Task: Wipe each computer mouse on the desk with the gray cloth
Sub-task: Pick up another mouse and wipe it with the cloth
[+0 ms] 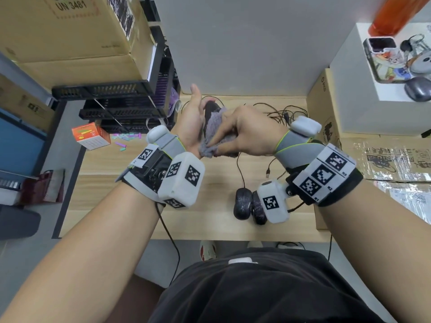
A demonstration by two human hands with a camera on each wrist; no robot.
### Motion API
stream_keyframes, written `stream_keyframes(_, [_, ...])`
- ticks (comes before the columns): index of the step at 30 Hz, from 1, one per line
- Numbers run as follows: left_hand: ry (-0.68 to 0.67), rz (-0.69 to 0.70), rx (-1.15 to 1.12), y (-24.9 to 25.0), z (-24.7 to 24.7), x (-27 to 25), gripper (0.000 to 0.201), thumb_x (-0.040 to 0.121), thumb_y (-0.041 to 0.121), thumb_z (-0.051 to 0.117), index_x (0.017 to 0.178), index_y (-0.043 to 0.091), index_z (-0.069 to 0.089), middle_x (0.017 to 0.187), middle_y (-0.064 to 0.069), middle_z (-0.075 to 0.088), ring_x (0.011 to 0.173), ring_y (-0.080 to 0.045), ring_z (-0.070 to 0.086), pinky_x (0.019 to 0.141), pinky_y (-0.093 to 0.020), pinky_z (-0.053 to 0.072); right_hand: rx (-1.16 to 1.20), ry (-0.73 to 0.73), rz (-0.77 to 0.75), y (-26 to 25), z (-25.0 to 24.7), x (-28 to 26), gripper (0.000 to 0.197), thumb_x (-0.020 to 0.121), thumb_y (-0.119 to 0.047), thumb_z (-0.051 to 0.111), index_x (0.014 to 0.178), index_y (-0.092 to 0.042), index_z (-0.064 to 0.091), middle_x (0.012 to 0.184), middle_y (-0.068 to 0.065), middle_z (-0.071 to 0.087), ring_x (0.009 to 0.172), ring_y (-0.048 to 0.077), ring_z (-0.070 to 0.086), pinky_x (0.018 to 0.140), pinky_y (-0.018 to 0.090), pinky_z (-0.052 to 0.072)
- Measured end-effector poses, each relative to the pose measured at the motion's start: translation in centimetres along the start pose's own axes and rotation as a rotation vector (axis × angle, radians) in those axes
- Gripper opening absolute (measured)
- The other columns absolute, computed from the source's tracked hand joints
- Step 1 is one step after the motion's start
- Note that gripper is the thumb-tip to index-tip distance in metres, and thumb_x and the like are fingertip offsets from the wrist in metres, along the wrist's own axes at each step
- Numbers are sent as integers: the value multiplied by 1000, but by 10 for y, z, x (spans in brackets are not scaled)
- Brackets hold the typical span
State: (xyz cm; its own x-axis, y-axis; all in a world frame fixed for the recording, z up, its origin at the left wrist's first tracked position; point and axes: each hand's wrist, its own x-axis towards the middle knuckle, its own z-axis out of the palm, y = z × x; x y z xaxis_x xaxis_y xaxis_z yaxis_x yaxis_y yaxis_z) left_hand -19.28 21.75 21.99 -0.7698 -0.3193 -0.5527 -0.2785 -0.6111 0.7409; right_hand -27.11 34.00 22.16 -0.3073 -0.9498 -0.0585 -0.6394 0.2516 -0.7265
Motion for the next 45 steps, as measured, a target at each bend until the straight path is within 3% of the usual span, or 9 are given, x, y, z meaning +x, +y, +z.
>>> stream_keyframes(6, [-116, -115, 142, -2, -2, 0, 96, 79, 92, 2, 128, 28, 53, 100, -6, 62, 74, -25, 57, 70, -40, 48, 154, 534, 117, 7, -7, 10, 21, 77, -25, 79, 82, -41, 66, 79, -2, 58, 67, 17, 60, 62, 25, 50])
stream_keyframes(11, [-10, -63, 92, -2, 0, -3, 89, 86, 87, 7, 131, 26, 54, 107, -1, 67, 69, -28, 68, 62, -41, 54, 145, 81, 34, -1, -1, 1, 10, 74, -20, 82, 81, -25, 78, 77, -7, 70, 64, -1, 60, 65, 19, 46])
stream_keyframes(16, [-80, -104, 212, -2, 1, -6, 105, 77, 93, -4, 129, 28, 60, 90, -5, 60, 71, -23, 56, 73, -44, 46, 157, 484, 206, 3, -15, 12, 6, 77, -22, 77, 83, -23, 75, 71, -4, 67, 66, 24, 65, 57, 29, 48])
stream_keyframes(18, [-90, -104, 206, -4, -1, -4, 105, 76, 93, -4, 122, 29, 65, 85, -4, 57, 73, -23, 51, 72, -44, 48, 74, 513, 189, 4, -17, 14, 9, 77, -26, 77, 86, -25, 76, 71, -8, 62, 67, 16, 59, 61, 23, 43])
stream_keyframes(24, [1, -47, 61, -5, -4, -5, 84, 92, 81, 16, 134, 20, 54, 102, -10, 69, 67, -33, 71, 56, -41, 54, -47, -21, -33, -13, -1, 0, 11, 73, -23, 80, 82, -28, 78, 81, -7, 71, 78, 10, 62, 73, 24, 48])
stream_keyframes(31, [-94, -93, 158, -8, -3, -7, 96, 83, 90, 5, 126, 26, 61, 79, -5, 63, 63, -23, 63, 74, -42, 49, 23, 518, 206, 9, -10, 15, 15, 81, -31, 75, 91, -21, 76, 85, 6, 68, 76, 19, 60, 67, 23, 44])
stream_keyframes(35, [-93, -102, 142, -10, -1, -9, 91, 83, 90, 5, 90, 22, 65, 69, -3, 56, 54, -18, 51, 64, -32, 48, 73, 235, 85, 0, -5, 6, 9, 78, -27, 80, 85, -29, 76, 77, -8, 65, 67, 6, 58, 67, 19, 45])
stream_keyframes(38, [-67, -106, 85, -9, -3, -11, 86, 87, 86, 8, 103, 19, 60, 80, -10, 68, 52, -25, 61, 53, -31, 52, 170, 30, 44, -3, -11, -1, 11, 74, -22, 83, 78, -29, 75, 75, 5, 70, 64, 26, 62, 58, 28, 50])
stream_keyframes(45, [-112, -95, 227, -14, 4, -4, 99, 80, 92, 3, 117, 24, 66, 80, -8, 51, 64, -22, 50, 62, -32, 47, 214, 543, 166, 24, 0, 18, 13, 76, -33, 76, 72, -36, 64, 72, -7, 63, 63, 8, 55, 66, 27, 47])
